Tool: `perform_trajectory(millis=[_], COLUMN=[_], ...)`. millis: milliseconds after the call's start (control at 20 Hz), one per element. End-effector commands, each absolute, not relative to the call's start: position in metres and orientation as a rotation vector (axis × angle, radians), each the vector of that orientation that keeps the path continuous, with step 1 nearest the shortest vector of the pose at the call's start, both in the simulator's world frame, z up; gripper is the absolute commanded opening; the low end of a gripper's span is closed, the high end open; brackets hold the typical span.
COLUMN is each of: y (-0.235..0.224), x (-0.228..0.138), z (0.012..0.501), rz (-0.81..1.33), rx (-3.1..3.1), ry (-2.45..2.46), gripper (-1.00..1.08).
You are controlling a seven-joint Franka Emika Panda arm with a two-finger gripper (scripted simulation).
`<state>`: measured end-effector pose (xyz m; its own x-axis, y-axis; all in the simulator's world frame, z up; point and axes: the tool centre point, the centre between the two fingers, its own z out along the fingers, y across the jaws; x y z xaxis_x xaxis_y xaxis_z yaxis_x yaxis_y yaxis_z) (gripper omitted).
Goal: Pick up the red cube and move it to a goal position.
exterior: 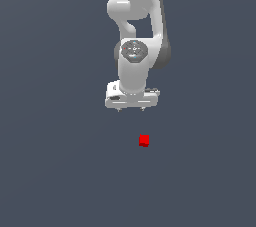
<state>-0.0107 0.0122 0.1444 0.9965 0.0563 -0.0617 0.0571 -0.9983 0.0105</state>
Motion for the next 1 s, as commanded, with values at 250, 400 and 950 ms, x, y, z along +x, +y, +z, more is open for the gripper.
perform_trajectory(millis=[250, 400, 950], y=[0.015, 0.019, 0.047], x=[-0.008, -0.003, 0.035], z=[0.139, 0.131, 0.075], rz=[-0.092, -0.086, -0.045], rx=[3.128, 3.129, 3.136], ry=[0.08, 0.066, -0.029], gripper=[1.0, 1.0, 1.0])
